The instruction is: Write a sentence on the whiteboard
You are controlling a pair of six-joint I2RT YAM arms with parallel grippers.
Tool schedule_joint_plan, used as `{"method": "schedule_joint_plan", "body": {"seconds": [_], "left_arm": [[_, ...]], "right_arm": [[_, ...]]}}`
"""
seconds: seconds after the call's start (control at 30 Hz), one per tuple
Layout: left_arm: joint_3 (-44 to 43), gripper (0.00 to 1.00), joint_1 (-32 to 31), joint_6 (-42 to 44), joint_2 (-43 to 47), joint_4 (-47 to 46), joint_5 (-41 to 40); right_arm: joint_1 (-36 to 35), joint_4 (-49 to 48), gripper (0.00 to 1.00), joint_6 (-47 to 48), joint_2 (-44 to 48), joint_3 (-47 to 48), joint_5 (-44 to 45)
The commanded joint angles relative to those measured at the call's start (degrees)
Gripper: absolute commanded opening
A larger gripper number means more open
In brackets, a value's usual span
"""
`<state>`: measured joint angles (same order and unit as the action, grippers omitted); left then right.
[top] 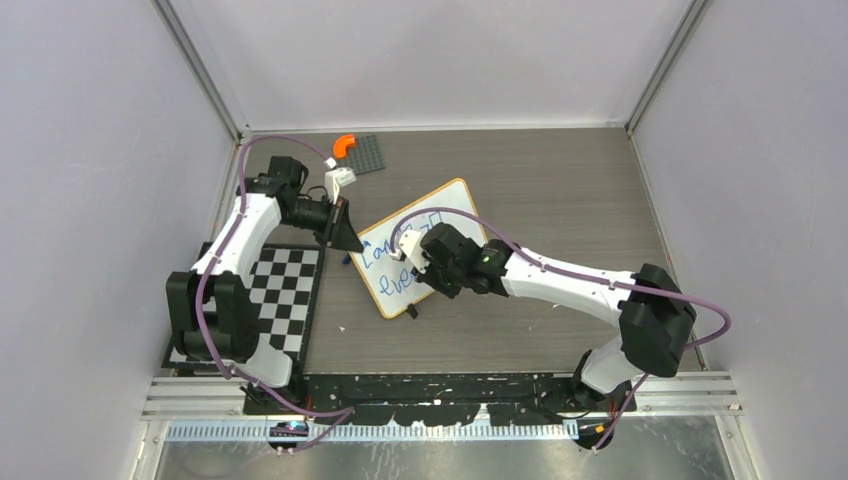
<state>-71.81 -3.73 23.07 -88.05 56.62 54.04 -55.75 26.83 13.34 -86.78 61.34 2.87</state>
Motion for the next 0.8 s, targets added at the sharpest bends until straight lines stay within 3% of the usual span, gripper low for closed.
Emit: {"method": "schedule_joint_plan", "body": {"seconds": [0.0,0.2,0.43,0.77], "left_arm": [[-0.3,0.00,-0.2,0.7,1.5,-0.6,-1.2],[-0.3,0.00,-0.2,1.0,1.6,-0.5,-1.3],[-0.3,0.00,-0.2,1.3,1.8,-0.3,-1.5],[-0.4,0.00,-0.8,0.9,1.5,-0.6,-1.5]], "right_arm": [[-0.5,-0.4,0.00,-1.3,-0.3,6.5,-1.6],[0.4,1.8,0.00,-1.9,4.3,6.2,-5.4],[8.0,3.0,0.00,-2.7,9.7,2.5,-10.0],[10.1,0.6,0.00,-2.8,8.5,1.6,-9.0]]}}
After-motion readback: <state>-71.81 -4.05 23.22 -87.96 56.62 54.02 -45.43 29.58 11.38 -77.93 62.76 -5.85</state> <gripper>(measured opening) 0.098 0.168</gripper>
